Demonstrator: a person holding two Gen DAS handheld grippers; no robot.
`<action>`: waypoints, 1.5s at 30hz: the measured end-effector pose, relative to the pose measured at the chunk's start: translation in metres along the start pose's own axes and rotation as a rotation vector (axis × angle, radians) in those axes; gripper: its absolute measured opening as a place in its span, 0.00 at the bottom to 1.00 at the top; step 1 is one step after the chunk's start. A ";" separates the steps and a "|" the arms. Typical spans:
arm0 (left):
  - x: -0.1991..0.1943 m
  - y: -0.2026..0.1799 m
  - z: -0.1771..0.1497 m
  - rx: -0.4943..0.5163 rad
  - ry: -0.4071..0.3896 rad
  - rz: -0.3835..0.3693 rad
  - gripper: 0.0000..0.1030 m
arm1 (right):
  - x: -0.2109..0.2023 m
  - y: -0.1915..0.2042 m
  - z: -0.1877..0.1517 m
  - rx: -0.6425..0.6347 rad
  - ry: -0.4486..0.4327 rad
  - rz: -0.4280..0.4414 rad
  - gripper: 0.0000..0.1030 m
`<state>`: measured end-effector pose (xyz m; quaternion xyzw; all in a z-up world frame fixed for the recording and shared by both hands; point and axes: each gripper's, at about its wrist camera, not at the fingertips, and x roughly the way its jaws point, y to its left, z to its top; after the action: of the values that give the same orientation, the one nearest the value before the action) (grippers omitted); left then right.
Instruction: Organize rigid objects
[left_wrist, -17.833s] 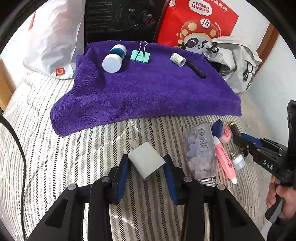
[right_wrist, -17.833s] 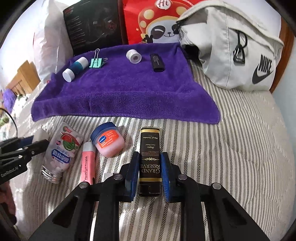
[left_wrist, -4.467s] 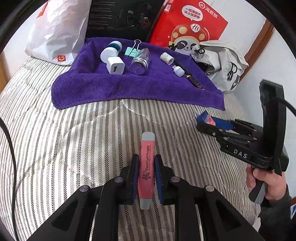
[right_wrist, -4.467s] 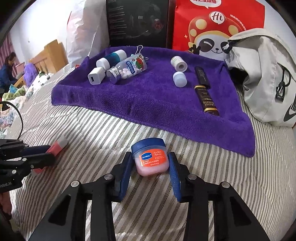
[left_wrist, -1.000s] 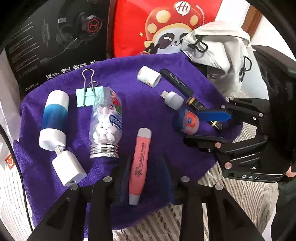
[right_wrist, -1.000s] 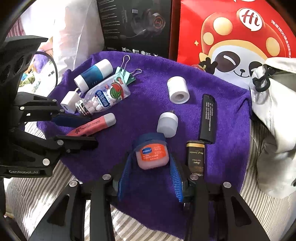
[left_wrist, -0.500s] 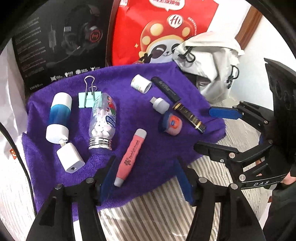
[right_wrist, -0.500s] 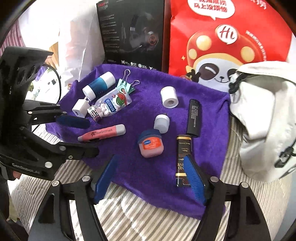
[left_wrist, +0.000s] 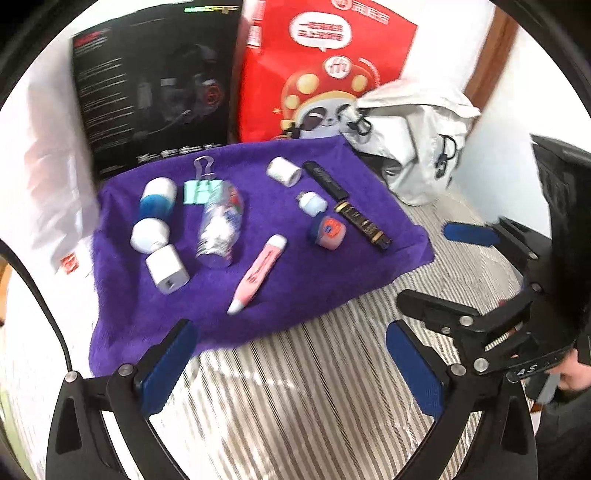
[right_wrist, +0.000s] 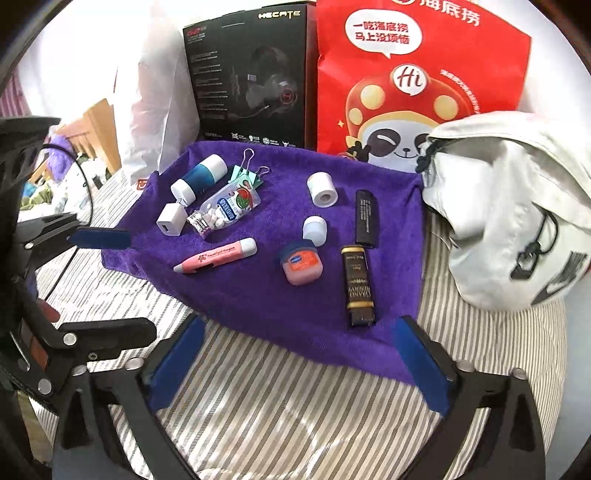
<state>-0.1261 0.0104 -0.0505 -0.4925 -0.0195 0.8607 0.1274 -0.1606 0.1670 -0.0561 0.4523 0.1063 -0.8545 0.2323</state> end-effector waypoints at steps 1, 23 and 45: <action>-0.002 0.001 -0.003 -0.010 -0.004 0.006 1.00 | -0.002 0.001 -0.002 0.009 0.004 -0.003 1.00; -0.038 0.005 -0.076 -0.176 -0.002 0.150 1.00 | -0.053 0.030 -0.068 0.202 0.021 -0.118 1.00; -0.058 -0.015 -0.087 -0.126 -0.038 0.241 1.00 | -0.082 0.028 -0.101 0.318 0.031 -0.156 1.00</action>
<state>-0.0214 0.0028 -0.0442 -0.4818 -0.0167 0.8761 -0.0086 -0.0337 0.2074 -0.0452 0.4866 0.0082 -0.8690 0.0889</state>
